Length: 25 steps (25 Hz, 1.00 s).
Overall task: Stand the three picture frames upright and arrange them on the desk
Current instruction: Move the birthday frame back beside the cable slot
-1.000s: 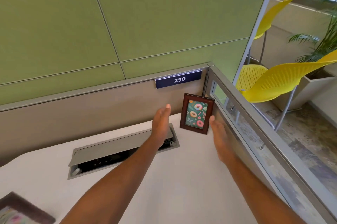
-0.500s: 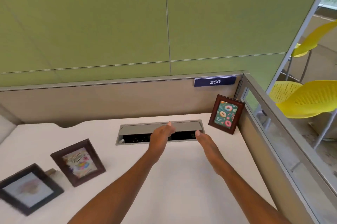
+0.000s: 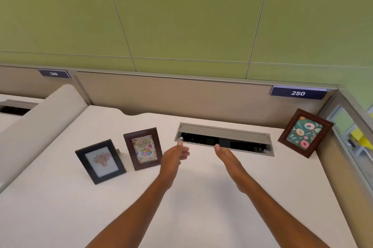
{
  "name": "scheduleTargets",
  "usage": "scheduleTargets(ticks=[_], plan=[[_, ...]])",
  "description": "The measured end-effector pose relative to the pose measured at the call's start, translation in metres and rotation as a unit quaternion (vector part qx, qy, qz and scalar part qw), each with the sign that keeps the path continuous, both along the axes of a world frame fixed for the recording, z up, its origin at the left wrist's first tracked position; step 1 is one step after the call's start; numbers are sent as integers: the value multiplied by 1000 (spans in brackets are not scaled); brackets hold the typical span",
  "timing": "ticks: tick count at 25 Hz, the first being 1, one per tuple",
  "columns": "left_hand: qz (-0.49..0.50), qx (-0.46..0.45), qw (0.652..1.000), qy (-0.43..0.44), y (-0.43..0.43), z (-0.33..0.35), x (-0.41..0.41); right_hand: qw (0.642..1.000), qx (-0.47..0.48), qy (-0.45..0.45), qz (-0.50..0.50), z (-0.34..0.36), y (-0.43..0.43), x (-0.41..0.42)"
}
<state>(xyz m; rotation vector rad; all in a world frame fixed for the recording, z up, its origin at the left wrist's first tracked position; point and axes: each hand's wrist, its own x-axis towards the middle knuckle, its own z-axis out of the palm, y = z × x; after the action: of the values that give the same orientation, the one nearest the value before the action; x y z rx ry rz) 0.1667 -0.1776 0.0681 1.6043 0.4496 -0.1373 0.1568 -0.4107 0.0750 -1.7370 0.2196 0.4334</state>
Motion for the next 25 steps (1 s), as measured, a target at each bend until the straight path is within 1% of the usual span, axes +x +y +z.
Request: scheduleTargets(ticks=[3, 5, 6, 8, 10, 13, 19, 25], plan=[[106, -10, 994, 39, 44, -18, -6, 1000, 8, 9, 3, 1, 39, 3], [155, -9, 985, 75, 76, -30, -13, 1000, 6, 17, 1, 1, 69, 6], [172, -1, 980, 98, 91, -35, -17, 1000, 4, 21, 1, 1, 84, 6], [190, 44, 973, 122, 116, -40, -24, 1000, 1, 22, 3, 1, 112, 8], [204, 75, 971, 101, 137, -40, -26, 1000, -3, 21, 2, 0, 141, 13], [201, 60, 976, 64, 159, -37, -24, 1000, 1, 22, -2, 1, 178, 24], [127, 26, 991, 45, 171, -25, -14, 1000, 15, 20, -4, -1, 223, 53], [109, 2, 994, 5, 176, -27, -1, 999, -18, 41, 20, -1, 241, 93]])
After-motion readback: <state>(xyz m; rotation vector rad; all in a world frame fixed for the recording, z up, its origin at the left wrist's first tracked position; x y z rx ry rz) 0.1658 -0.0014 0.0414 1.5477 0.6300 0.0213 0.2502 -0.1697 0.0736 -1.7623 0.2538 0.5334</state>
